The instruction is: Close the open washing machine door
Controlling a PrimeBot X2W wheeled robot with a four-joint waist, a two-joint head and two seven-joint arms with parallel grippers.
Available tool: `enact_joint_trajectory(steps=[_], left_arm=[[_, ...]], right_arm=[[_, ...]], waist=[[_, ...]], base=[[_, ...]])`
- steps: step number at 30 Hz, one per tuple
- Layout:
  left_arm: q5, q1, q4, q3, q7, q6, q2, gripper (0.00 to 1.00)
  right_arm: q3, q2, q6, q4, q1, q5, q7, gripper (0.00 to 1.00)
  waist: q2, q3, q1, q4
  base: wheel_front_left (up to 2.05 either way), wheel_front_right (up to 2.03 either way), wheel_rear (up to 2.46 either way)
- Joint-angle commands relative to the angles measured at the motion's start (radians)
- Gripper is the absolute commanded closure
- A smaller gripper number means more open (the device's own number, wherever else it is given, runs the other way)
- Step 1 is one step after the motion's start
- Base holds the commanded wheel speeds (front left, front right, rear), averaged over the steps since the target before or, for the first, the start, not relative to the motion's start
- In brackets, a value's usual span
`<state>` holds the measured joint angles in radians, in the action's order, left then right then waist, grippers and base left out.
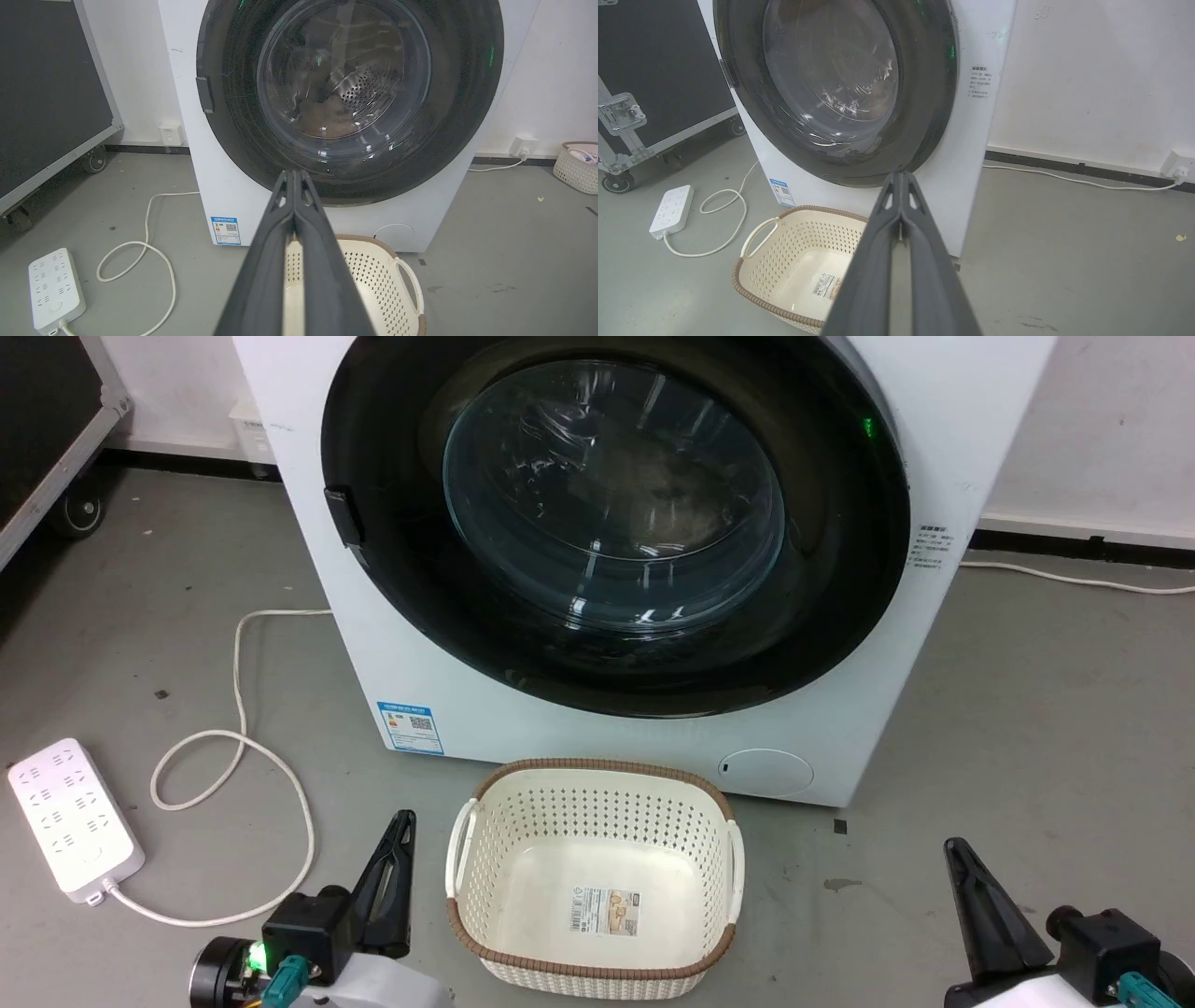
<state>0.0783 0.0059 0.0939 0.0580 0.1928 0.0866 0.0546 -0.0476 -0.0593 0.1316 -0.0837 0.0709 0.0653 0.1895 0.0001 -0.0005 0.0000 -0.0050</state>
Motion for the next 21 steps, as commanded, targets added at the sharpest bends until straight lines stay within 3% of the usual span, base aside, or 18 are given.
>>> enact_joint_trajectory(steps=[1,21], left_arm=[[-0.009,-0.001,-0.005,-0.002,-0.004,-0.007,0.001,1.0],[-0.024,-0.002,-0.024,-0.014,-0.045,-0.024,0.0,1.0]], right_arm=[[0.002,0.002,0.0,0.009,-0.016,-0.008,-0.004,1.0],[0.012,0.004,0.0,0.025,-0.028,-0.021,-0.044,1.0]], waist=[[-0.0001,0.0,0.0,0.0],[-0.0001,0.0,0.0,0.001]], base=[[0.0,0.0,0.0],[0.0,0.0,0.0]])
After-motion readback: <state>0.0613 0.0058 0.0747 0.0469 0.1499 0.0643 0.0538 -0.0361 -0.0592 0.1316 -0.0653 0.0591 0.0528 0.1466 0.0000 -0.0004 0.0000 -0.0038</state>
